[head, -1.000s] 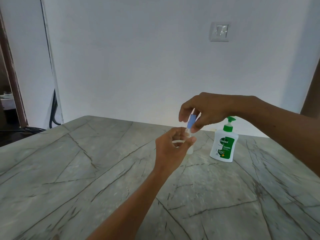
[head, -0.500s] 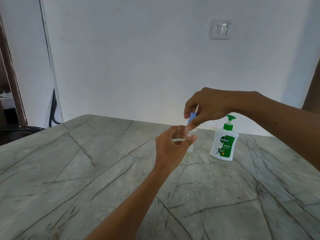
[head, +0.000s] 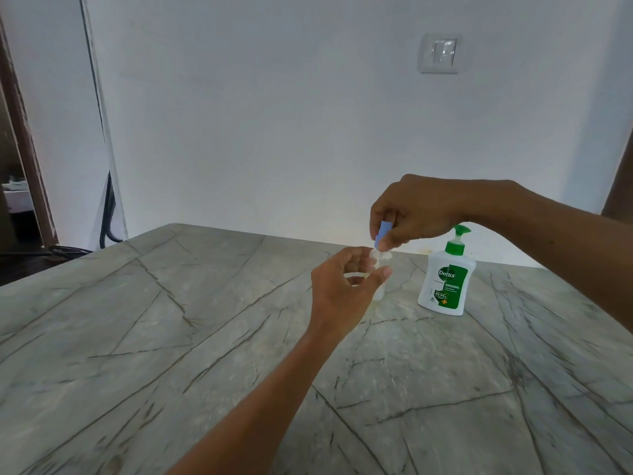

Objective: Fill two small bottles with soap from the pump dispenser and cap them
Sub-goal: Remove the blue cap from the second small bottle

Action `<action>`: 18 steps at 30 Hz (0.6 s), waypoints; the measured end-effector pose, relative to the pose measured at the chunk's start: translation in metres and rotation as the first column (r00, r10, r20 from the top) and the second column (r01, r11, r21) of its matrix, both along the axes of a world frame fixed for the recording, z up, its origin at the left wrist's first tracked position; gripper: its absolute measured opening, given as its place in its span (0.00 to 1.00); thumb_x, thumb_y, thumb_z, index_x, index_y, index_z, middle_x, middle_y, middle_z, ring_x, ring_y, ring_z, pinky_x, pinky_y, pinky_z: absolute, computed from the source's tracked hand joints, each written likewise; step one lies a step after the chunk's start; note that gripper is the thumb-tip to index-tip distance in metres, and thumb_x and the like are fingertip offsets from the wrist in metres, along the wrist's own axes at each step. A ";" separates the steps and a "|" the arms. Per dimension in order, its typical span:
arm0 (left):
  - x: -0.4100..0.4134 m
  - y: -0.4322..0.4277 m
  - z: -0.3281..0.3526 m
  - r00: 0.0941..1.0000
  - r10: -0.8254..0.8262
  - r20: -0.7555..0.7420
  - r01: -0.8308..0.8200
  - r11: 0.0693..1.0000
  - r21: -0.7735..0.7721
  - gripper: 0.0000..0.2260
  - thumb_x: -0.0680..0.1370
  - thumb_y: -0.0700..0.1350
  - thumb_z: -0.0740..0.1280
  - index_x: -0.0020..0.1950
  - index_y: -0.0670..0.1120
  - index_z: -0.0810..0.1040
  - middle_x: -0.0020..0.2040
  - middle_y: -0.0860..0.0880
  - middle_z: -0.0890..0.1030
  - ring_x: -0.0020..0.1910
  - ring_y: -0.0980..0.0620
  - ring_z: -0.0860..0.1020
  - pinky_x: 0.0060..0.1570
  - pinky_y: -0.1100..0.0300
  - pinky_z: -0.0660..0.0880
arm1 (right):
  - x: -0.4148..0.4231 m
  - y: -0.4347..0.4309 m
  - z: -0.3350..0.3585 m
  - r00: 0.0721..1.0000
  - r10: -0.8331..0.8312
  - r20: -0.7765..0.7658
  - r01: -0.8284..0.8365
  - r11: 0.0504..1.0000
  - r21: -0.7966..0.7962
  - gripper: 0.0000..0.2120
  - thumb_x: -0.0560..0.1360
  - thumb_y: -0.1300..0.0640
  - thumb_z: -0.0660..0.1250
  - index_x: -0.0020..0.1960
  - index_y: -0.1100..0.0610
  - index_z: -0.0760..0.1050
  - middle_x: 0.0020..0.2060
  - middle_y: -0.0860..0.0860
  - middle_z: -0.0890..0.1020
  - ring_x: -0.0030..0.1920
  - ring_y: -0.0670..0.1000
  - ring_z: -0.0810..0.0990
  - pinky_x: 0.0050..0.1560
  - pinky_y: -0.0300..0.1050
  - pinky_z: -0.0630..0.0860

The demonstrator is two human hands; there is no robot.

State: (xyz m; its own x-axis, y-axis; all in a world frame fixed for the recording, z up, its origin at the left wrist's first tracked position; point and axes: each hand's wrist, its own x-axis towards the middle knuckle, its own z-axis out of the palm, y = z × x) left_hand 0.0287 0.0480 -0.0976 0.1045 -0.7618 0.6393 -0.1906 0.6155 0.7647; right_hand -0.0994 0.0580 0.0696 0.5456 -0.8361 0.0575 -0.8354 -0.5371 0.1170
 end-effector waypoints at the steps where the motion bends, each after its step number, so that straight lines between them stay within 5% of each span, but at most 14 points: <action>1: 0.000 0.000 0.000 1.000 0.007 0.007 -0.007 1.000 0.004 0.17 0.71 0.53 0.76 0.56 0.49 0.81 0.49 0.55 0.84 0.45 0.56 0.83 0.45 0.65 0.81 | 0.000 0.002 0.001 1.000 0.019 0.008 -0.019 1.000 0.014 0.08 0.72 0.51 0.73 0.50 0.49 0.80 0.43 0.42 0.83 0.44 0.41 0.80 0.49 0.41 0.75; 4: 0.000 -0.001 0.000 1.000 0.027 0.011 -0.027 1.000 0.001 0.16 0.71 0.53 0.76 0.56 0.50 0.81 0.48 0.55 0.84 0.45 0.56 0.83 0.46 0.66 0.81 | 0.000 0.004 0.002 1.000 0.001 0.012 -0.001 1.000 0.030 0.17 0.69 0.47 0.75 0.56 0.47 0.78 0.50 0.41 0.80 0.49 0.42 0.78 0.53 0.41 0.74; 7: 0.001 0.000 0.001 1.000 0.023 0.008 -0.023 1.000 -0.005 0.14 0.71 0.52 0.76 0.55 0.50 0.81 0.47 0.56 0.84 0.45 0.57 0.82 0.44 0.67 0.80 | 0.000 0.001 -0.001 0.999 -0.037 0.015 0.037 0.999 0.010 0.17 0.69 0.37 0.70 0.50 0.48 0.80 0.40 0.42 0.83 0.40 0.41 0.81 0.42 0.37 0.73; 11: 0.001 0.000 0.001 0.999 0.029 0.026 -0.029 1.000 -0.006 0.15 0.71 0.53 0.75 0.55 0.51 0.80 0.47 0.59 0.82 0.43 0.60 0.82 0.42 0.72 0.77 | -0.002 0.000 0.000 0.998 0.028 0.049 -0.029 0.999 0.024 0.08 0.72 0.52 0.73 0.51 0.49 0.81 0.44 0.41 0.83 0.44 0.40 0.80 0.50 0.41 0.74; 15: 0.001 0.000 0.002 0.999 0.037 0.016 -0.037 0.999 -0.011 0.14 0.72 0.53 0.75 0.54 0.50 0.81 0.46 0.58 0.82 0.42 0.61 0.81 0.41 0.73 0.77 | 0.001 0.001 -0.001 0.998 -0.005 0.063 0.003 0.999 0.035 0.14 0.70 0.41 0.72 0.52 0.47 0.79 0.44 0.40 0.82 0.43 0.42 0.82 0.45 0.36 0.74; 18: 0.001 0.000 0.001 1.000 0.014 0.006 -0.014 1.000 -0.005 0.15 0.71 0.53 0.76 0.55 0.50 0.81 0.46 0.59 0.82 0.43 0.61 0.82 0.42 0.70 0.79 | 0.000 0.000 -0.002 0.995 -0.014 0.094 0.009 0.999 0.052 0.08 0.74 0.46 0.70 0.47 0.50 0.81 0.36 0.44 0.85 0.37 0.41 0.83 0.41 0.33 0.72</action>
State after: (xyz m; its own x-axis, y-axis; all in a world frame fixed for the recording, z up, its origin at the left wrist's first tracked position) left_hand 0.0297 0.0481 -0.0963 0.1114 -0.7572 0.6436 -0.2034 0.6165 0.7606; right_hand -0.0990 0.0580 0.0678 0.5301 -0.8454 0.0651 -0.8475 -0.5307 0.0097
